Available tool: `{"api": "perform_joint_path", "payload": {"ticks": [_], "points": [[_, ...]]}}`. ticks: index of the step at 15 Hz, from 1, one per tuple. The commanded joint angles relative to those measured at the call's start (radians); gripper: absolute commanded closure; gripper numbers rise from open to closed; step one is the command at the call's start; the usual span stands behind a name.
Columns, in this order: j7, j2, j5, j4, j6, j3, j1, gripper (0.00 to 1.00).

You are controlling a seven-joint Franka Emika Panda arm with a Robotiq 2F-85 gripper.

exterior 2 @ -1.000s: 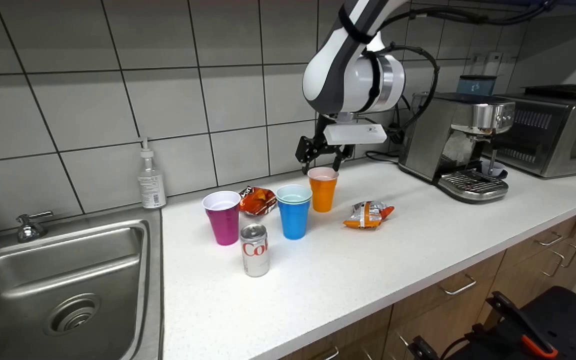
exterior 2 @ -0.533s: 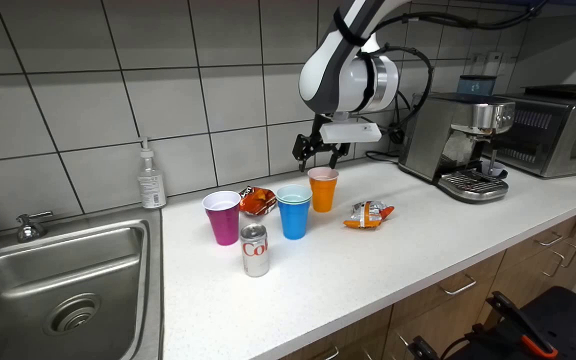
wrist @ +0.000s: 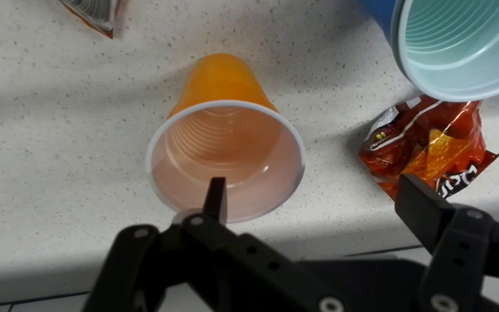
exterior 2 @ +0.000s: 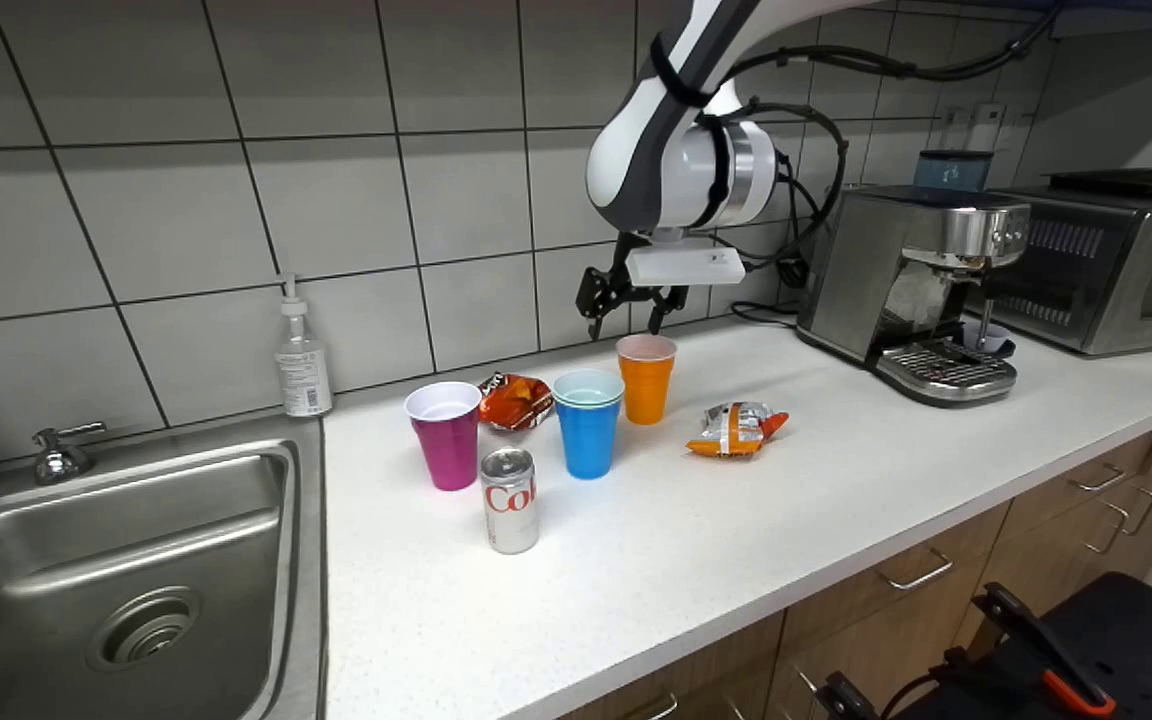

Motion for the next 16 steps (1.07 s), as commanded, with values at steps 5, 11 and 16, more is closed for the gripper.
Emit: {"api": "perform_joint_path", "payload": {"ticks": [5,11,16], "points": [[0.045,0.054,-0.043,0.078,-0.058,-0.007,0.004,0.00],[0.068,0.098,-0.058,0.108,-0.064,-0.015,0.010,0.00],[0.070,0.126,-0.059,0.130,-0.072,-0.014,0.009,0.00]]}}
